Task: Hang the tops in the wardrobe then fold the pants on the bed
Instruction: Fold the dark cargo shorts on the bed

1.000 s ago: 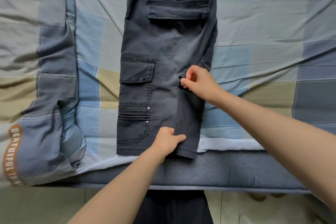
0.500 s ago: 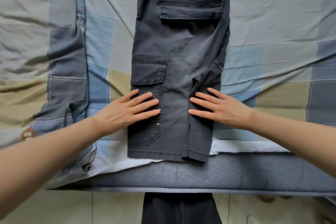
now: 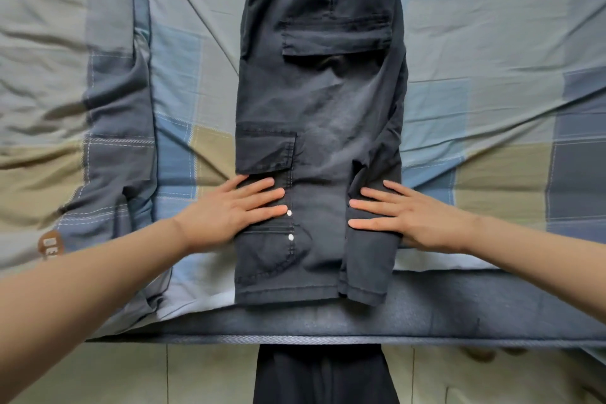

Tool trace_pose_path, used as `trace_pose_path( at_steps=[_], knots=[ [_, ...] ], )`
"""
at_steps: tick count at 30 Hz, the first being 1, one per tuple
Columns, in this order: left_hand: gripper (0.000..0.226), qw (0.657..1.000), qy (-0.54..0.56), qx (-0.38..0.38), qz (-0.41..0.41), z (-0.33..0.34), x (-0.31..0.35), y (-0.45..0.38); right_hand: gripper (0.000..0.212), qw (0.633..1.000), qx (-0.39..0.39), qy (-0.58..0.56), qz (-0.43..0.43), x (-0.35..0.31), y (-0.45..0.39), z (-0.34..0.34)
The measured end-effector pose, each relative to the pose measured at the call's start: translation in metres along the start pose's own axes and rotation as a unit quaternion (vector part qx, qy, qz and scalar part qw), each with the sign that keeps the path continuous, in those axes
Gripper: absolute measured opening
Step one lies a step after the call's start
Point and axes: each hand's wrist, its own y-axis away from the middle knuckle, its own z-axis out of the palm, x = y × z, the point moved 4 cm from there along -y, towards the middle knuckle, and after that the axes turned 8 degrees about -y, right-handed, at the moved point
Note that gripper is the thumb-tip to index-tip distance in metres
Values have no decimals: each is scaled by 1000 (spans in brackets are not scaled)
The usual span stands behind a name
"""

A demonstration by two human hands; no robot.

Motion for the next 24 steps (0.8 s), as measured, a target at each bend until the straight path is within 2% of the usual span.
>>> trace_pose_path(
  at_steps=[1, 2, 3, 4, 5, 6, 7, 8, 10, 12, 13, 15, 18, 21, 24],
  knots=[
    [69, 998, 64, -26, 0, 3, 10, 4, 83, 994, -10, -101, 29, -4, 6, 4],
    [70, 985, 162, -52, -7, 3, 20, 7, 80, 965, 13, -247, 86, -7, 11, 3],
    [63, 953, 291, -71, -45, 2, 26, 12, 76, 900, 69, -405, 149, -8, 16, 0],
    [48, 890, 441, -53, -105, -6, 29, 14, 69, 816, 141, -526, 192, -7, 22, -2],
    [35, 803, 570, -8, -173, -12, 27, 15, 58, 737, 200, -607, 221, -4, 27, -1],
    [29, 718, 651, 46, -244, -12, 23, 17, 43, 680, 239, -645, 254, 0, 31, 2],
    [29, 657, 677, 81, -320, -8, 19, 18, 30, 636, 261, -667, 286, 2, 33, 7],
    [28, 617, 681, 106, -379, -5, 18, 18, 27, 600, 276, -684, 310, 4, 32, 14],
    [10, 589, 666, 124, -440, 1, 22, 14, 35, 549, 286, -709, 338, 5, 29, 25],
    [28, 560, 669, 129, -470, 8, 28, 7, 37, 534, 282, -716, 349, 8, 24, 32],
    [30, 564, 651, 141, -488, 9, 28, 5, 39, 525, 282, -720, 354, 10, 22, 35],
    [20, 586, 614, 173, -500, 5, 27, 3, 39, 515, 288, -722, 362, 17, 21, 38],
    [13, 565, 658, 172, -467, 8, 33, 7, 37, 536, 294, -714, 342, 19, 26, 43],
    [22, 537, 697, 125, -459, 19, 45, 19, 36, 566, 279, -701, 332, 11, 37, 51],
    [27, 511, 711, 85, -476, 26, 62, 29, 35, 561, 250, -710, 345, 2, 46, 66]
  ],
)
